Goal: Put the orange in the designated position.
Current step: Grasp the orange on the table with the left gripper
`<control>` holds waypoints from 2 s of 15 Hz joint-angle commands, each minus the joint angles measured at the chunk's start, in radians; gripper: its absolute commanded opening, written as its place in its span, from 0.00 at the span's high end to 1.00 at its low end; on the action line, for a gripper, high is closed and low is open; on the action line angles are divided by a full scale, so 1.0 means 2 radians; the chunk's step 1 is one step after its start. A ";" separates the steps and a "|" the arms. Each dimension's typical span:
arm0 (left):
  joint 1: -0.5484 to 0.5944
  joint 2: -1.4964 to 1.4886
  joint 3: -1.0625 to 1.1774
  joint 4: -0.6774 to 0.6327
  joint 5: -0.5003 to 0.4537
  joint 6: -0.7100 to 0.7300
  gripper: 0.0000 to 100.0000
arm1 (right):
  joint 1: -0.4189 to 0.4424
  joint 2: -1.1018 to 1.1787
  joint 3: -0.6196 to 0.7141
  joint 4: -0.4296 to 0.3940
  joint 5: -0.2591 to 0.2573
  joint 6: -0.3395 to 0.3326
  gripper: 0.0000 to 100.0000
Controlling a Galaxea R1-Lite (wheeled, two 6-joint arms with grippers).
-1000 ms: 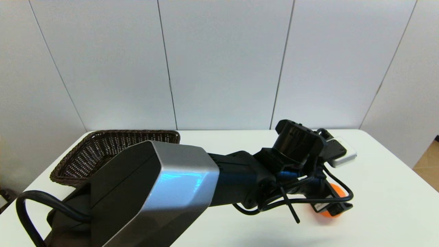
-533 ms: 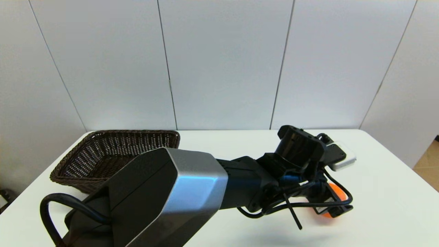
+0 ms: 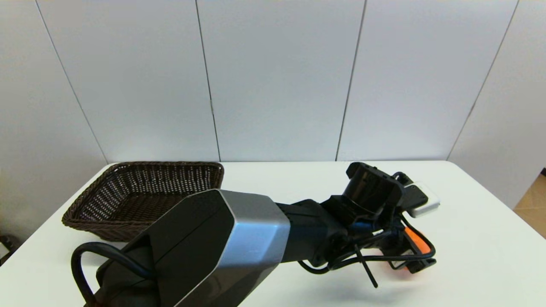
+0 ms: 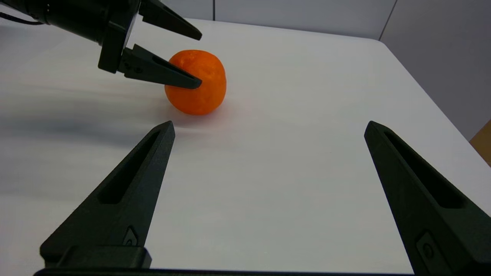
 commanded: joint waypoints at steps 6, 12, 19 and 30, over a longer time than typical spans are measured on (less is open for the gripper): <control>-0.001 0.011 0.000 -0.009 -0.001 -0.004 0.00 | 0.000 0.000 0.000 0.000 -0.001 0.006 0.00; -0.001 0.018 0.000 -0.021 -0.011 -0.012 0.00 | 0.000 0.000 0.000 0.000 -0.001 0.006 0.00; -0.001 0.019 0.002 -0.021 -0.011 -0.015 0.00 | 0.000 0.000 0.000 0.000 -0.001 0.006 0.00; -0.001 0.026 0.004 -0.021 -0.013 -0.016 0.00 | 0.000 0.000 0.000 0.000 -0.001 0.006 0.00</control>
